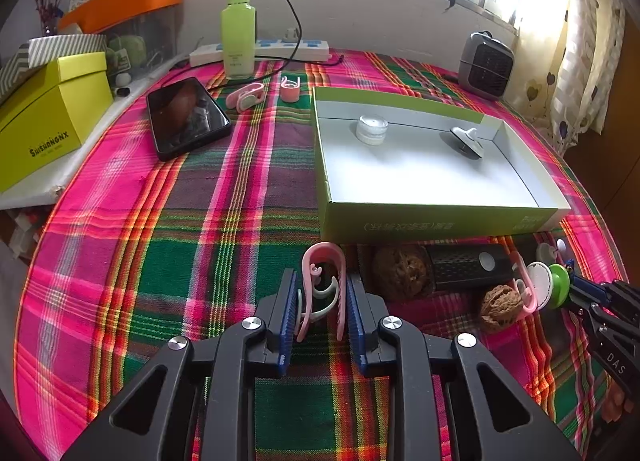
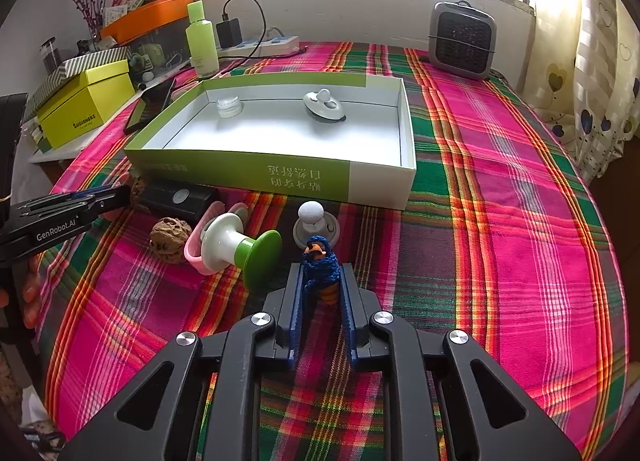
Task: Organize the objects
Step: 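Grasp the pink clip with the left gripper while the right gripper grasps the blue figure, then carry the pink clip and blue figure over the green box with both grippers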
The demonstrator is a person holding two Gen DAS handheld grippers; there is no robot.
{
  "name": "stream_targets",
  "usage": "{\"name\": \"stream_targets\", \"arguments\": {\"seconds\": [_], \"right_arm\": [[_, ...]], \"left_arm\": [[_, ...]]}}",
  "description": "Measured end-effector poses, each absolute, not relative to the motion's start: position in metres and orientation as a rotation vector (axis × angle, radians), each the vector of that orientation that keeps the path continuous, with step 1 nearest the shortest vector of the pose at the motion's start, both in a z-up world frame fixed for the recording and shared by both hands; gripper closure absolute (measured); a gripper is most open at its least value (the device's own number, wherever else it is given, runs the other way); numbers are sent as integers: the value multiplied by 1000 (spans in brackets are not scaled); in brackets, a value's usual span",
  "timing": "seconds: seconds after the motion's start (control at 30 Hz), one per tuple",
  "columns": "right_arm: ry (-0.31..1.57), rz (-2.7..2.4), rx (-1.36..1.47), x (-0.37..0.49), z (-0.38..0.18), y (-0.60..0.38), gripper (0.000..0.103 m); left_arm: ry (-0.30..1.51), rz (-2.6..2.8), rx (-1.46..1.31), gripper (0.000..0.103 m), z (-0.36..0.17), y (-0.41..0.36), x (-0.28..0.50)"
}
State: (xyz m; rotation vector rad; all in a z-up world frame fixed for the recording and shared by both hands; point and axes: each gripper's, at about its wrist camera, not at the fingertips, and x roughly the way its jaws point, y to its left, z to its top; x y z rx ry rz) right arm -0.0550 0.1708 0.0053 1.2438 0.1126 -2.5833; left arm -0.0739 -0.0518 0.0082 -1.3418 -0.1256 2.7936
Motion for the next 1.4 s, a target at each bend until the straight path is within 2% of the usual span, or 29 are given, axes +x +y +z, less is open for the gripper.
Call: {"name": "stream_targets", "arguments": {"seconds": [1.4], "right_arm": [[96,-2593,1165,-46,22,173,86]], "left_arm": [[-106,2805,-1253,81,30,-42,-54]]}}
